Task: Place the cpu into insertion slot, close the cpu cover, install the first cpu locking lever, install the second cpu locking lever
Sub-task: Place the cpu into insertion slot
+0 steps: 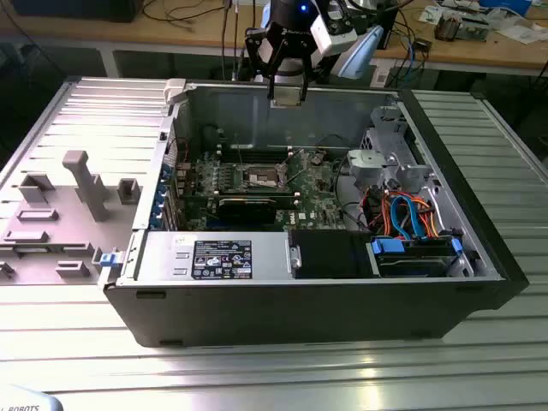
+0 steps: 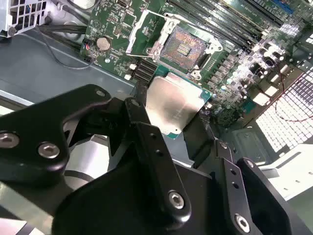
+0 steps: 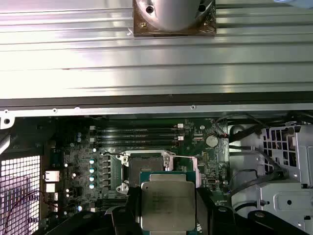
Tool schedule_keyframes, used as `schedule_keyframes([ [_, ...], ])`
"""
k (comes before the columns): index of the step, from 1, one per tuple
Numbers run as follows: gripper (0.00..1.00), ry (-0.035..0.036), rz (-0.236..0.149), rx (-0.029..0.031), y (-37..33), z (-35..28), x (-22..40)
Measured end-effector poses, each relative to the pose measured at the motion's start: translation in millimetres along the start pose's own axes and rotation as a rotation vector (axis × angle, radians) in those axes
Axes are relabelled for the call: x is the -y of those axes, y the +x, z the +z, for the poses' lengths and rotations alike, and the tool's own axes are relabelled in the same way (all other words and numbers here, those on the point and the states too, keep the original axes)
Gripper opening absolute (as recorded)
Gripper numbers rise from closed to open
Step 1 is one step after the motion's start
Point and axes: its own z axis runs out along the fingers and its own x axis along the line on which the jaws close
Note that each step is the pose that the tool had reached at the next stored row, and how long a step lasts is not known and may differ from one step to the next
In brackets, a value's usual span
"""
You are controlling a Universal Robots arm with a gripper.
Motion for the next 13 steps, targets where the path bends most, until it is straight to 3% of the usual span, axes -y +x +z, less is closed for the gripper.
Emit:
schedule_keyframes([
  [13, 0.54, -0.0001, 0.005, 0.0005, 0.0, 0.0, 0.0],
])
